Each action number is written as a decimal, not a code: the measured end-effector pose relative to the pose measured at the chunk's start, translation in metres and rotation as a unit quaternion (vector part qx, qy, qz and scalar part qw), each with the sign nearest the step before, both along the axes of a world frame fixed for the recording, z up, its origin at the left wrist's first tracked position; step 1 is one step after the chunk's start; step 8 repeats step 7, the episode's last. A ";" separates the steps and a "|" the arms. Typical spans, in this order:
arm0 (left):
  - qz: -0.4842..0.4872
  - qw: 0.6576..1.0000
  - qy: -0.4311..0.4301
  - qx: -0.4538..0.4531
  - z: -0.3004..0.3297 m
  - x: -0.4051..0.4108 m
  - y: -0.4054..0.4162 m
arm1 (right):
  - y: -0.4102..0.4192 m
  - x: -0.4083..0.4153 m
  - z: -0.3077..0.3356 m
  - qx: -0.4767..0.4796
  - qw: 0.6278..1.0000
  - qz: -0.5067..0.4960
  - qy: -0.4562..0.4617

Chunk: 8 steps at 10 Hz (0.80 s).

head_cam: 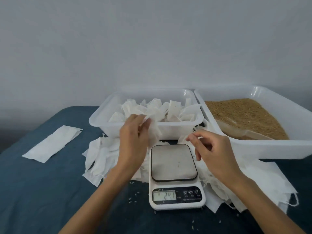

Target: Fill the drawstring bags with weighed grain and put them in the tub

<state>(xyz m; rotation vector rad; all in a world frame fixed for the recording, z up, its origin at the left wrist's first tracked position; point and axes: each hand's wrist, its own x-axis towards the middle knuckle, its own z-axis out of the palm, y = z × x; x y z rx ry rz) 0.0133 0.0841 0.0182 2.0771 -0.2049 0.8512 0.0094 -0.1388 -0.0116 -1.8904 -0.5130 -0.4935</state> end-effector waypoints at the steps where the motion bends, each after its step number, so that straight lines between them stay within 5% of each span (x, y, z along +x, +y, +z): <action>1: 0.075 0.994 -0.007 -0.079 0.031 0.031 0.044 | 0.003 -0.002 0.001 0.003 1.000 0.014 0.004; 2: 0.151 0.985 -0.018 -0.077 0.053 0.078 0.081 | 0.006 -0.003 0.001 -0.007 1.000 0.016 0.011; 5: 0.190 0.916 0.256 0.244 0.016 0.164 0.120 | 0.002 0.001 0.000 0.017 0.999 0.006 0.032; 8: 0.228 0.909 0.242 0.252 0.012 0.154 0.116 | 0.003 0.000 0.003 0.025 0.999 0.011 0.031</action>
